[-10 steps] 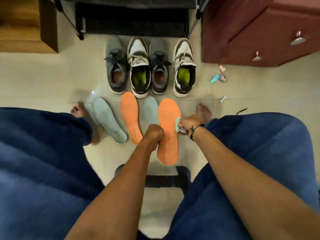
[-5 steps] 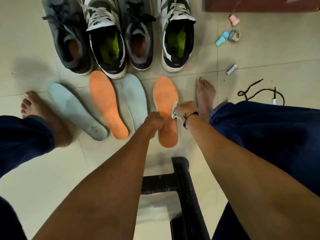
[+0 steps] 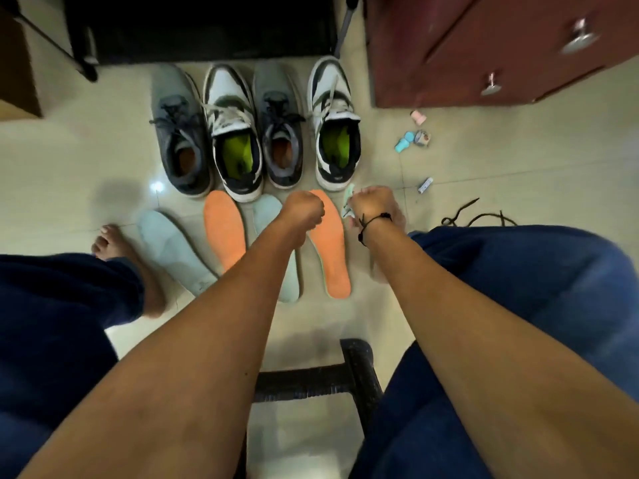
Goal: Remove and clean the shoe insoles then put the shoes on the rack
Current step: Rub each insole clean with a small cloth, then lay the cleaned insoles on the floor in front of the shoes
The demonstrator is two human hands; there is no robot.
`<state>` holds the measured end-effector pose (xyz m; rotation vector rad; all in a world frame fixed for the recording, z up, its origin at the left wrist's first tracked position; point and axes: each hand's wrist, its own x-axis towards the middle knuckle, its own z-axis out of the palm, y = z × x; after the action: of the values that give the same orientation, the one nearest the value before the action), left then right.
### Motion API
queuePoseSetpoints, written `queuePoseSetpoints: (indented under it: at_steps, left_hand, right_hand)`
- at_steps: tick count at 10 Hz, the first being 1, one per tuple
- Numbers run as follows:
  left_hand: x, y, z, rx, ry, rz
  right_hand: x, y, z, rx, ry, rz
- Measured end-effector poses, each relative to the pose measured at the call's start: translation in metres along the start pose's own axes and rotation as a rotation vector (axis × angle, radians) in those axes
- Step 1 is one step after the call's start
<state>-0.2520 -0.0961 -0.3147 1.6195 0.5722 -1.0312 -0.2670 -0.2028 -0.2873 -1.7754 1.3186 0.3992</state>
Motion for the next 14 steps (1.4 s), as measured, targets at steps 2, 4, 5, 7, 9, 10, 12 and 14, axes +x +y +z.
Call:
queuePoseSetpoints:
  at_steps: [2, 4, 5, 7, 9, 10, 12, 14]
  left_hand:
    - [-0.066, 0.111, -0.004, -0.044, -0.067, 0.154]
    - [-0.121, 0.241, 0.006, -0.03, -0.028, 0.392]
    - [-0.133, 0.305, 0.015, 0.0, -0.023, 0.494]
    - [-0.117, 0.4, 0.041, -0.005, -0.038, 0.614]
    - [-0.054, 0.459, 0.066, -0.079, -0.046, 0.653]
    - [-0.024, 0.471, 0.073, -0.066, -0.036, 0.662]
    - [0.011, 0.476, 0.083, -0.116, -0.123, 0.659]
    - [0.003, 0.456, 0.066, -0.27, -0.139, 0.672]
  right_hand:
    - [-0.029, -0.064, -0.053, 0.292, 0.06, -0.228]
    - [-0.039, -0.148, -0.137, 0.519, 0.065, -0.388]
    - [-0.038, -0.196, -0.176, 0.612, 0.091, -0.441]
    - [0.01, -0.297, -0.217, 0.777, 0.049, -0.536]
    - [0.083, -0.369, -0.22, 0.206, 0.239, -0.77]
    - [0.099, -0.382, -0.217, 0.016, 0.224, -0.805]
    - [0.12, -0.385, -0.207, 0.1, 0.18, -0.85]
    - [0.099, -0.372, -0.188, 0.079, 0.256, -0.978]
